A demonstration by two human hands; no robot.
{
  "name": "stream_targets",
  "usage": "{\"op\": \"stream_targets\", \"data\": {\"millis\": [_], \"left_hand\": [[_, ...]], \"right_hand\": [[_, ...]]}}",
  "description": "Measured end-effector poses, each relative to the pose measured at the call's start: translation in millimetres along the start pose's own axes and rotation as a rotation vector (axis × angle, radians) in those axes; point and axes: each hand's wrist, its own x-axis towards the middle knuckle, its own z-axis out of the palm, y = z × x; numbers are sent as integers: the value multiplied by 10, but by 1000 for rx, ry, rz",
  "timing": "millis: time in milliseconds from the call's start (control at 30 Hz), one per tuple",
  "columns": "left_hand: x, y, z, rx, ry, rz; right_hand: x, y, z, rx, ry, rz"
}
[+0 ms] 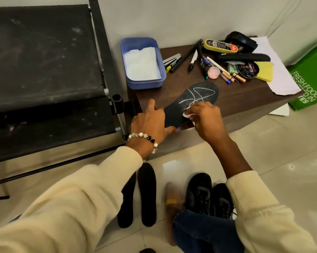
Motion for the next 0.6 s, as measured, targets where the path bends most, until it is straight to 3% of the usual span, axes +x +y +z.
{"op": "stream_targets", "data": {"millis": [167, 367, 533, 600], "left_hand": [[-11, 4, -8, 2, 0, 12], [-21, 20, -29, 9, -12, 16], [-35, 33, -24, 4, 7, 14], [-31, 38, -19, 3, 0, 10]], "right_hand": [[-84, -123, -5, -8, -17, -234], [-48, 132, -7, -51, 28, 23], [-63, -62, 1, -57, -1, -172], [-53, -8, -21, -41, 6, -169]]}}
